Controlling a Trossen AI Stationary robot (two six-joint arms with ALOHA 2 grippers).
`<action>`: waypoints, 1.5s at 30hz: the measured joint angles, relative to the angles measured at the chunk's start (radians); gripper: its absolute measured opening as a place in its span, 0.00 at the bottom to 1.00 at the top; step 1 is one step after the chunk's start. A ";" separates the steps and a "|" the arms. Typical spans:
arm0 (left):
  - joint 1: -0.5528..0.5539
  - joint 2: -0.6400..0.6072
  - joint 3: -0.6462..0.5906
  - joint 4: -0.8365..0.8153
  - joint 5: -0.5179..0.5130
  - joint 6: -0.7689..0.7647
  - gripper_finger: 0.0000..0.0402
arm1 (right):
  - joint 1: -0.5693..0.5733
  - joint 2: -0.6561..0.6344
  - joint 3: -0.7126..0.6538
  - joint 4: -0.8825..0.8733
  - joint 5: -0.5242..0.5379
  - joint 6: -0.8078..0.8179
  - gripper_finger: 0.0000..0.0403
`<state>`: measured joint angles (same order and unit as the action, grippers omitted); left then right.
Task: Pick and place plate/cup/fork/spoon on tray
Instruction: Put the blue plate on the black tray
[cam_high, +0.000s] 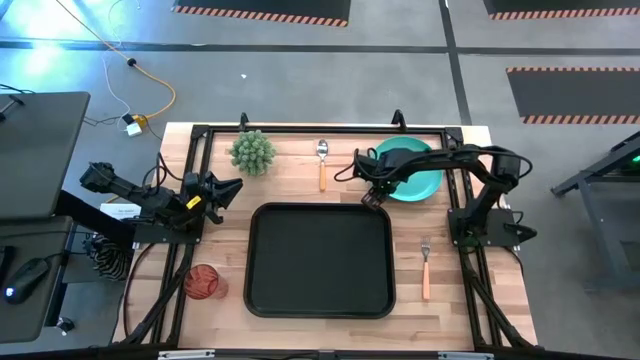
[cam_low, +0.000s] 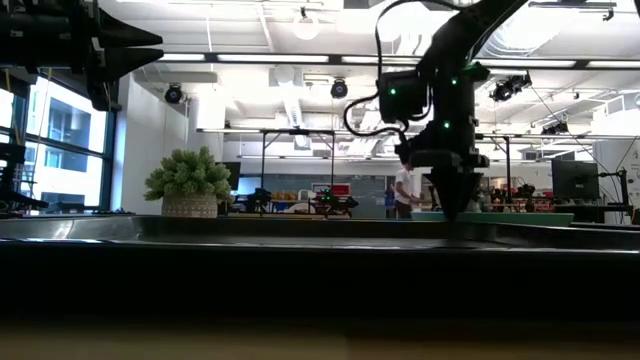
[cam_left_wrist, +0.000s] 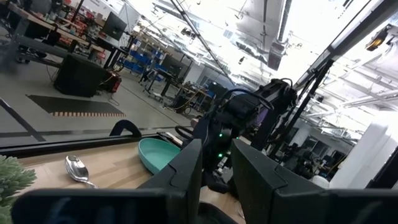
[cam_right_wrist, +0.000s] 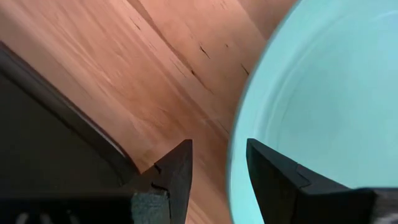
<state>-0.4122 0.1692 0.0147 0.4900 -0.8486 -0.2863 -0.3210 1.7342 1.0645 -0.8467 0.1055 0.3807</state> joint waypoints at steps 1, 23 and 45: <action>0.000 0.000 0.000 0.000 0.000 0.000 0.19 | 0.000 0.003 0.000 -0.001 0.004 0.003 0.35; 0.000 0.000 0.000 -0.001 0.000 0.001 0.19 | 0.003 0.006 0.000 -0.043 0.052 0.084 0.01; 0.000 0.000 0.000 -0.076 0.000 -0.027 0.19 | 0.120 0.006 0.276 -0.256 0.196 0.192 0.00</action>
<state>-0.4122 0.1692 0.0147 0.4136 -0.8482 -0.3130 -0.2012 1.7401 1.3401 -1.1029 0.3019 0.5726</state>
